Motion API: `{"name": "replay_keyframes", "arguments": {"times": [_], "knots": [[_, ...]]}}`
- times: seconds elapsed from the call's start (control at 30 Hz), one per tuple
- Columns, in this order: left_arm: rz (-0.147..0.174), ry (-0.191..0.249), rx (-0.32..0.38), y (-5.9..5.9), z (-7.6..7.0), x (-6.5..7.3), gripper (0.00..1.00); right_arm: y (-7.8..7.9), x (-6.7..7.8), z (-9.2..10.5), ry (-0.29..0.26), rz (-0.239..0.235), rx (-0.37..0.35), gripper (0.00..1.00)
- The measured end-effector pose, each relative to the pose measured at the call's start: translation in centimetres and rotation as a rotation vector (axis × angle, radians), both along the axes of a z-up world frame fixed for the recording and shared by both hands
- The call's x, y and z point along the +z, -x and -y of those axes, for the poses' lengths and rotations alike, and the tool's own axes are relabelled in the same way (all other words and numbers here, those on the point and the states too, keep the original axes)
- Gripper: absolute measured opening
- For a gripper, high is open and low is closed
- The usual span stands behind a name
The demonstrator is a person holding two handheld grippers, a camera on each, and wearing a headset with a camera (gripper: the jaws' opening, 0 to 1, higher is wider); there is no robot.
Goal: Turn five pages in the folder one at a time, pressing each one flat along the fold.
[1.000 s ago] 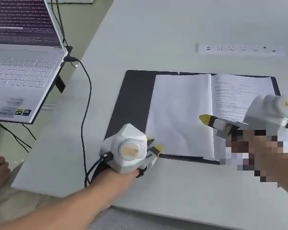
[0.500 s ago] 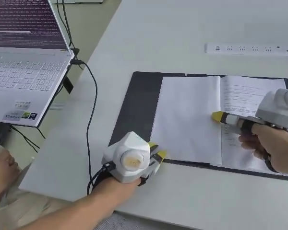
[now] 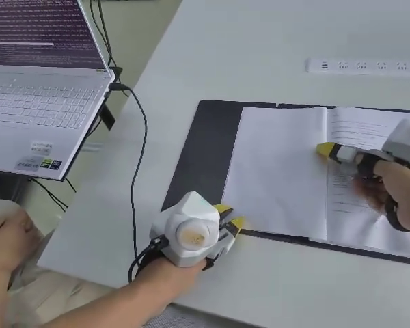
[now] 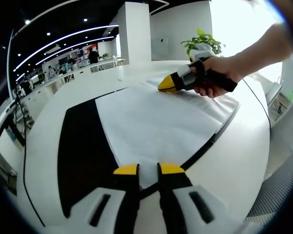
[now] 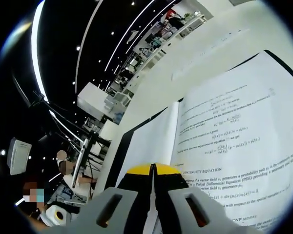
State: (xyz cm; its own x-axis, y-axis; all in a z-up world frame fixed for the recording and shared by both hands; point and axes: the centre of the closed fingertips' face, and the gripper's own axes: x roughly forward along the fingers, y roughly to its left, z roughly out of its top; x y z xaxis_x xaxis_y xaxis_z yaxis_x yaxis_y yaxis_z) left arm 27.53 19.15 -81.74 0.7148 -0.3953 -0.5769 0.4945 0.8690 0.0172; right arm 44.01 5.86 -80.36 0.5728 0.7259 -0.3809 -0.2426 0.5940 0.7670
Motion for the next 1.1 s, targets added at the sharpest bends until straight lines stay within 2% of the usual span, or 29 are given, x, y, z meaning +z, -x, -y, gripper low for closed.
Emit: {"name": "replay_keyframes", "arguments": {"times": [0.37, 0.67, 0.93, 1.1], "knots": [[0.002, 0.004, 0.003, 0.0, 0.0, 0.0, 0.13, -3.4, -0.3, 0.0, -0.038, -0.005, -0.050, 0.00], [0.006, 0.009, 0.004, -0.1, 0.0, -0.1, 0.13, -5.7, -0.2, -0.3, -0.016, 0.001, -0.057, 0.00], [0.009, 0.009, 0.004, 0.0, 0.0, -0.1, 0.13, -8.2, -0.2, -0.1, -0.045, -0.005, -0.127, 0.00], [0.011, 0.016, 0.008, 0.0, 0.0, -0.1, 0.13, -9.1, -0.1, 0.1, -0.044, 0.000, -0.162, 0.00]]}}
